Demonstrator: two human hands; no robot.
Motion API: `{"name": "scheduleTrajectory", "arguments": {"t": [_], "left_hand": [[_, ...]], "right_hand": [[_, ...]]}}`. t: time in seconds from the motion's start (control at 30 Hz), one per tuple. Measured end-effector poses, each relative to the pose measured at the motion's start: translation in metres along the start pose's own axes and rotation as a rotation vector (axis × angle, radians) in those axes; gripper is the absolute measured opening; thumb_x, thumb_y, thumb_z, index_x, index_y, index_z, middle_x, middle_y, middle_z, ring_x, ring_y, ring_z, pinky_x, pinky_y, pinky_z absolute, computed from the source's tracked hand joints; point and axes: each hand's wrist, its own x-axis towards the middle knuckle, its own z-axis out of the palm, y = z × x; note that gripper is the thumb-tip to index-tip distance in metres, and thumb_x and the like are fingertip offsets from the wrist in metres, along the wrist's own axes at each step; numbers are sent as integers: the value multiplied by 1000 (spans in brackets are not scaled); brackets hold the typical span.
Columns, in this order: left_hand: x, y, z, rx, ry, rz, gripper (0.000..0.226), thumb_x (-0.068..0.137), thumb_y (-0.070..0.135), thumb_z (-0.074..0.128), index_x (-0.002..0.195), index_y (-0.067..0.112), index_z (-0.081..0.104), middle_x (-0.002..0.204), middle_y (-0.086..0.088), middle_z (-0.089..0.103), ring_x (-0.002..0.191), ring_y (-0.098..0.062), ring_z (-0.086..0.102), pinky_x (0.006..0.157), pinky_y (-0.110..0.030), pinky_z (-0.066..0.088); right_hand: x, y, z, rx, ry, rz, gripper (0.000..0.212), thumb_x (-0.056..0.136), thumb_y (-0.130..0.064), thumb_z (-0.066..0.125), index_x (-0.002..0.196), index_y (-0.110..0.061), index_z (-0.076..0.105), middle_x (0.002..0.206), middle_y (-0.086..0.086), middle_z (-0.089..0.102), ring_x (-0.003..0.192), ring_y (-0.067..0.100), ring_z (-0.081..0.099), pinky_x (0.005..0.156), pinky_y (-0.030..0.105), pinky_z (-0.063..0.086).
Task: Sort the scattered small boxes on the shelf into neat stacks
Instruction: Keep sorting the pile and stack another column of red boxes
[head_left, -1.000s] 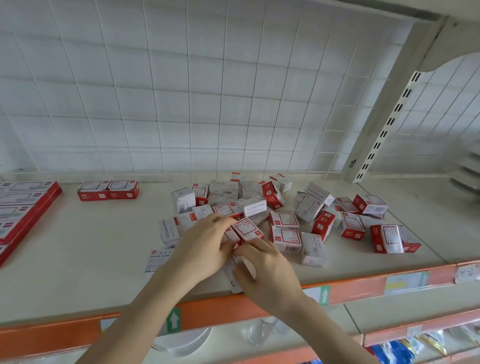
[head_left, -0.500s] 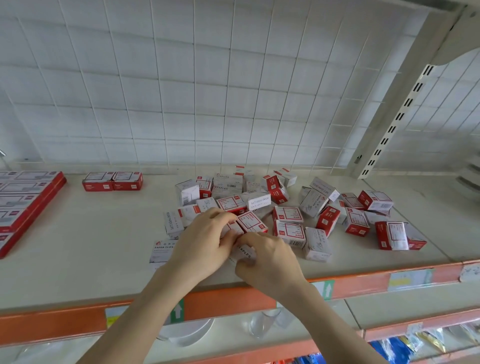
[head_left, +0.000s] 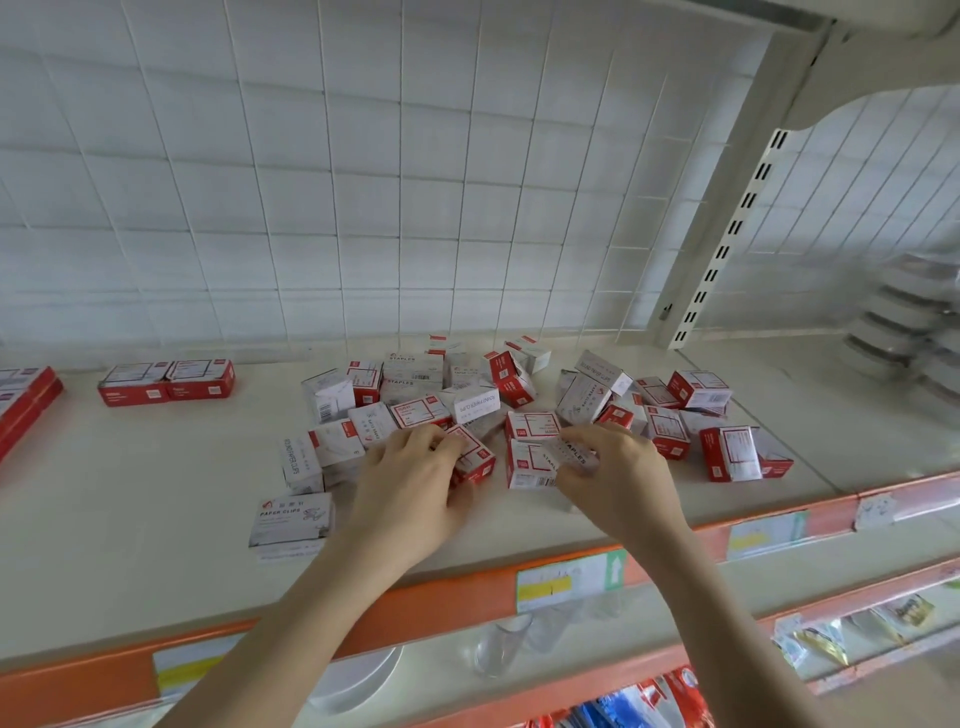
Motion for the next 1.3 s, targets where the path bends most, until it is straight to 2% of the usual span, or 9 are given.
{"name": "scheduleTrajectory", "arguments": {"t": [0.13, 0.4, 0.53, 0.63, 0.8, 0.97, 1.1, 1.23, 1.3], "left_hand": [[3, 2, 1, 18, 6, -22, 49, 88, 41, 50, 131, 17, 49, 132, -5, 45, 123, -27, 41, 98, -39, 37], [5, 1, 2, 65, -23, -32, 51, 91, 47, 42, 134, 20, 42, 132, -2, 44, 120, -23, 43, 96, -33, 37], [8, 2, 4, 88, -23, -52, 51, 90, 50, 40, 132, 21, 43, 129, -2, 47, 118, -23, 46, 94, -33, 38], [8, 5, 6, 147, -8, -62, 48, 91, 48, 39, 129, 19, 41, 126, -2, 49, 114, -24, 50, 92, -34, 40], [7, 6, 3, 149, -38, -55, 45, 91, 39, 42, 131, 18, 37, 129, -2, 46, 118, -23, 47, 93, -34, 38], [-2, -5, -9, 35, -83, -55, 62, 88, 29, 50, 142, 18, 23, 135, -2, 42, 125, -23, 42, 94, -34, 41], [-11, -8, -13, -8, -102, -64, 62, 86, 19, 52, 141, 18, 23, 135, -2, 40, 125, -21, 38, 90, -30, 44], [-15, -10, -13, -49, -74, -91, 63, 87, 16, 52, 142, 19, 22, 138, -1, 38, 124, -20, 42, 89, -28, 44], [-16, -11, -14, -78, -64, -105, 65, 87, 16, 52, 143, 19, 21, 141, -1, 37, 124, -20, 43, 91, -28, 43]], "right_hand": [[3, 14, 5, -18, 45, 15, 31, 80, -15, 59, 110, -14, 66, 108, 7, 62, 95, 27, 57, 73, 35, 51], [18, 23, 14, -86, 151, 18, 21, 83, -10, 59, 101, -9, 69, 106, 10, 61, 102, 30, 48, 66, 30, 39], [16, 12, 21, -115, 250, -57, 21, 68, 2, 68, 87, -7, 71, 89, 13, 65, 87, 39, 52, 65, 40, 45], [11, -2, 28, -79, 278, -150, 22, 61, 2, 69, 81, -8, 71, 83, 11, 65, 76, 37, 55, 60, 40, 47], [6, -22, 38, 27, 177, -248, 19, 66, -10, 61, 82, -12, 70, 83, 9, 64, 71, 34, 57, 63, 39, 49], [8, -31, 47, 34, 25, -296, 24, 66, -14, 54, 85, -10, 69, 79, 7, 63, 80, 35, 58, 72, 41, 50], [7, -41, 53, -42, -52, -296, 35, 69, -20, 49, 97, -9, 67, 94, 10, 66, 94, 38, 55, 79, 46, 47], [7, -48, 52, -112, -154, -264, 35, 84, -26, 52, 117, -16, 59, 116, 4, 60, 115, 31, 42, 91, 38, 35], [8, -48, 52, -155, -202, -272, 37, 85, -35, 52, 119, -18, 56, 119, 0, 57, 119, 27, 38, 95, 38, 32]]}}
